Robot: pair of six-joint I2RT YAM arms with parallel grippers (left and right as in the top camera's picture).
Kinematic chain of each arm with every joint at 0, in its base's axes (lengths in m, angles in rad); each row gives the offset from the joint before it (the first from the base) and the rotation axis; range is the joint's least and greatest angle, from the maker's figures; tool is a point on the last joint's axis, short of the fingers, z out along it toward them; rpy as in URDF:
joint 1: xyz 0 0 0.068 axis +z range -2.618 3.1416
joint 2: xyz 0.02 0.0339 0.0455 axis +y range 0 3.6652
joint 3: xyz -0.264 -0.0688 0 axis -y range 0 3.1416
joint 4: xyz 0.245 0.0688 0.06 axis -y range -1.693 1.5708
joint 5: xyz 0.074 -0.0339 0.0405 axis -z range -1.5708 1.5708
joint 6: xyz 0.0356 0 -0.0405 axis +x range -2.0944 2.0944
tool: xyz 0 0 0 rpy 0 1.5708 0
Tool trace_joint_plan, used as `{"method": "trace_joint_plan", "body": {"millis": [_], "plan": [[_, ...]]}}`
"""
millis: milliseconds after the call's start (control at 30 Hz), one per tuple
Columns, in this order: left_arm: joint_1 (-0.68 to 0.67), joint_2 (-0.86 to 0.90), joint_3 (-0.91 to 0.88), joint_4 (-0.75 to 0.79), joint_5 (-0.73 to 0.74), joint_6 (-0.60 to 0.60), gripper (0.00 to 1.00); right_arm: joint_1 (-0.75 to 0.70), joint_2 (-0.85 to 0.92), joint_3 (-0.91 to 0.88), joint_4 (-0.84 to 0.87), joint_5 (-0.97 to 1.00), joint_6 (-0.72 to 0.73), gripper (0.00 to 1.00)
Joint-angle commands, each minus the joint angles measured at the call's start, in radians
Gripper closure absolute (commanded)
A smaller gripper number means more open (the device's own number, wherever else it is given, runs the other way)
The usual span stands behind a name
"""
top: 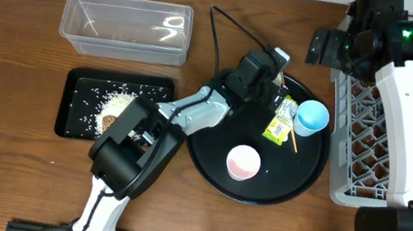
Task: Sort waste into correct bins and load items into the dishwasher rack
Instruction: 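Grasp the white tissue with the left gripper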
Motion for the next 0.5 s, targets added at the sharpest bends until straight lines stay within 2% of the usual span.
{"method": "trace_joint_plan", "body": {"millis": [0, 400, 467], "plan": [[0.005, 0.03, 0.016, 0.021, -0.006, 0.017, 0.02, -0.002, 0.004, -0.001, 0.0, 0.01, 0.013, 0.01], [0.005, 0.056, 0.016, 0.015, -0.006, 0.017, 0.01, -0.002, 0.004, -0.001, 0.0, 0.01, 0.013, 0.01], [0.005, 0.058, 0.016, 0.008, -0.006, 0.017, 0.11, -0.002, 0.004, -0.001, 0.0, 0.01, 0.013, 0.01]]}}
